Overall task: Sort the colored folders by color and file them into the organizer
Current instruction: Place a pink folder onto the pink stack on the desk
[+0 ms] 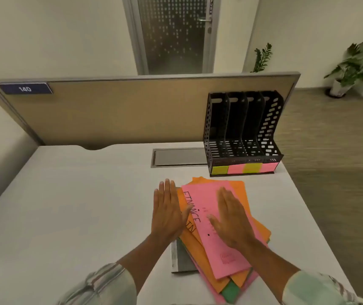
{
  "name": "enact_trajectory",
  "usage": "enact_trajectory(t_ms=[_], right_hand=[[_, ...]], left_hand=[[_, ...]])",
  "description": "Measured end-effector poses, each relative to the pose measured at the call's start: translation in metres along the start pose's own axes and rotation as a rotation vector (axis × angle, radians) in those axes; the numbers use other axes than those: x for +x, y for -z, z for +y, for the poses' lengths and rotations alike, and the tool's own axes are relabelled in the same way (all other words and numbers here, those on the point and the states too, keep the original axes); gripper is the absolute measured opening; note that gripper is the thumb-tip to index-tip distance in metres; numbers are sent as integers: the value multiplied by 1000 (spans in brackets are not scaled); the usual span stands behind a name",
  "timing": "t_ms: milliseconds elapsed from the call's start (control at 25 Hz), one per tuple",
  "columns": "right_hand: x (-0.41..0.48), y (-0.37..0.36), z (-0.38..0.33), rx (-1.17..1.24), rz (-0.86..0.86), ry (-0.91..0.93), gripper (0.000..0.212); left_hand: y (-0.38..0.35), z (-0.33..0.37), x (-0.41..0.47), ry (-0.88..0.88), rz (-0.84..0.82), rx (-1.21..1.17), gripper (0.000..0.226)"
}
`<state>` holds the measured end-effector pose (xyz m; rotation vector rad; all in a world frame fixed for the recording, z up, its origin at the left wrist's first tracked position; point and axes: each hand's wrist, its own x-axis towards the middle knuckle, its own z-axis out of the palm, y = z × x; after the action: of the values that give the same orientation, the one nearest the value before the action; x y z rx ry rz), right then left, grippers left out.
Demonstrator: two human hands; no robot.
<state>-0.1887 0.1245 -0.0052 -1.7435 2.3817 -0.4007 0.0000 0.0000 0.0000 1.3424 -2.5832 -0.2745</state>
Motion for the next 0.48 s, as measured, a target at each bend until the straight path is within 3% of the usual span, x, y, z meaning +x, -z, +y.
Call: enact_trajectory(t_ms=[160,280,480], right_hand=[[-22,-21,15,-1,-162,-97,91],[-33,-33,19,62,-253,-154,85],[-49,-41,26,201,-434,-170,76]], left_hand=[[-22,15,-26,118,-225,-54,82],[-25,31,-40,196,-200,-466,26],[-25,62,-51,503,-306,-695,21]])
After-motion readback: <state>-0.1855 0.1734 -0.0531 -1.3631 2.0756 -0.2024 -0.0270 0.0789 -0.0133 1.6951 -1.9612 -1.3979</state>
